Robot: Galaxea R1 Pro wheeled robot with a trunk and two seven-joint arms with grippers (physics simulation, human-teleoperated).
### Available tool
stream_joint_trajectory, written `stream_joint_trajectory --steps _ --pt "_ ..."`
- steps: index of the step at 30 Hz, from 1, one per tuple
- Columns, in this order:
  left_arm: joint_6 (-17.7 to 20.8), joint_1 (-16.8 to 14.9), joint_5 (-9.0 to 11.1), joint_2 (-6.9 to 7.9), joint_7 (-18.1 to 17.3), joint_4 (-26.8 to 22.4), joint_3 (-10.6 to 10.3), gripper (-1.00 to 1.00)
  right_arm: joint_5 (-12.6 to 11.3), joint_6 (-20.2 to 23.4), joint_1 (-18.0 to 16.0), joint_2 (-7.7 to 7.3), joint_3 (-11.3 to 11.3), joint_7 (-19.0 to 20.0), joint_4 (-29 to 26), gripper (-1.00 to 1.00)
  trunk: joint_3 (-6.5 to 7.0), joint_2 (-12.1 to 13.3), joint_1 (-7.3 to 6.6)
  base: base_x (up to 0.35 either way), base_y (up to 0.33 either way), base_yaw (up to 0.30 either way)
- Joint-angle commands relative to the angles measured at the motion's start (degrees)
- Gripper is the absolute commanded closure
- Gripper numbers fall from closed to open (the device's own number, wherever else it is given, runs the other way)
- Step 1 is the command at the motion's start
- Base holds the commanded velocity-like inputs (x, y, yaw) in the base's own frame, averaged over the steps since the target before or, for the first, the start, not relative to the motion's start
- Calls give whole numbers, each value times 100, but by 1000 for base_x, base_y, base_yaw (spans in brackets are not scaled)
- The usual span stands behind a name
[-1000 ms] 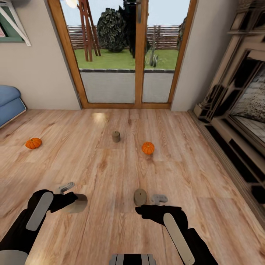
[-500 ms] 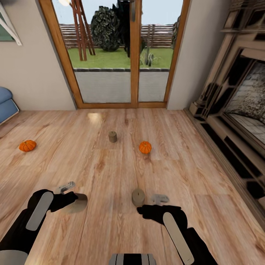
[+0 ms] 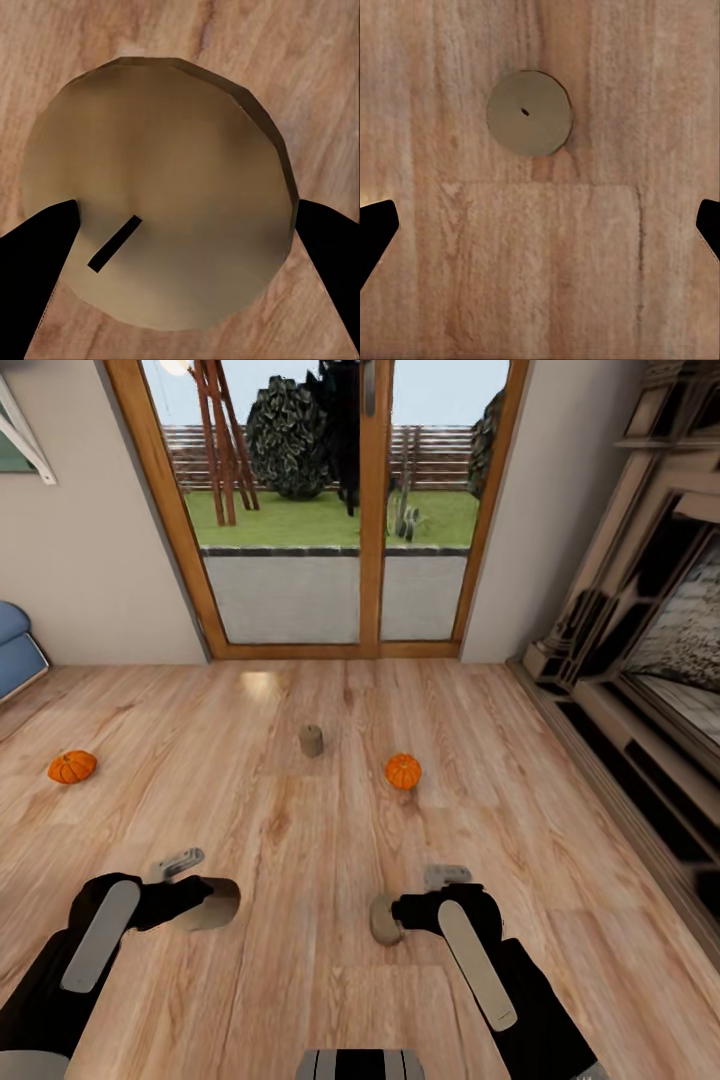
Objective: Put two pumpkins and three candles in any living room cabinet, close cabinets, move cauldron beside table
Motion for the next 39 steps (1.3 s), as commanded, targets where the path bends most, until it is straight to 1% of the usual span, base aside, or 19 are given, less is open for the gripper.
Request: stream_joint_trajectory --steps 1,4,7,12,18,20,22,23,25,27,29,30,32,33,39 --pt "15 20 92 -1 54 -80 -29 100 -57 20 -45 4 6 -73 27 -100 -5 -2 2 288 160 0" --pt "17 47 152 5 54 -132 -4 100 -60 24 -80 7 12 -83 87 -100 -5 -2 2 250 188 0" --pt "17 51 169 -2 54 -164 -17 100 -65 25 -85 7 13 -85 118 -100 -5 -2 2 158 194 0" --pt "17 52 303 -18 54 -176 -29 100 -104 32 -87 10 13 -85 141 -100 -5 -2 2 55 89 0" --pt "17 52 330 -35 54 -206 -33 100 -120 41 -96 31 13 -85 274 -100 -5 -2 2 37 80 0" --pt "17 52 330 -49 54 -210 -35 100 -215 42 -120 39 13 -85 395 -100 -5 -2 2 126 33 0" --pt "17 52 331 -52 53 -224 -34 100 -371 43 -146 42 13 -85 488 -100 -5 -2 2 43 11 0" --pt "17 57 331 -49 52 -305 -32 100 -436 43 -156 42 13 -85 530 -100 -5 -2 2 17 4 0" --pt "17 109 353 -35 49 -529 -32 100 -482 38 -164 39 12 -85 551 -100 -5 -2 2 9 2 0" --pt "17 205 539 -17 52 -796 -28 100 -534 35 -171 36 7 -85 554 -100 -5 -2 2 3 1 0" --pt "17 268 900 1 57 -916 -20 100 -552 29 -172 34 -2 -85 564 -100 -5 -2 2 1 0 0" --pt "17 288 977 4 59 -931 -14 100 -556 28 -170 34 -9 -85 561 -100 -5 -2 2 0 0 0" --pt "17 319 1058 8 61 -957 -4 100 -559 26 -167 34 -13 -85 541 -100 -5 -2 2 0 0 0" --pt "17 330 1085 11 62 -966 -4 100 -559 26 -167 34 -17 -82 511 -100 -27 -3 5 0 0 0" --pt "17 349 1114 14 63 -976 -5 100 -550 -8 -169 42 -9 -69 511 -100 -160 -11 20 0 0 0"
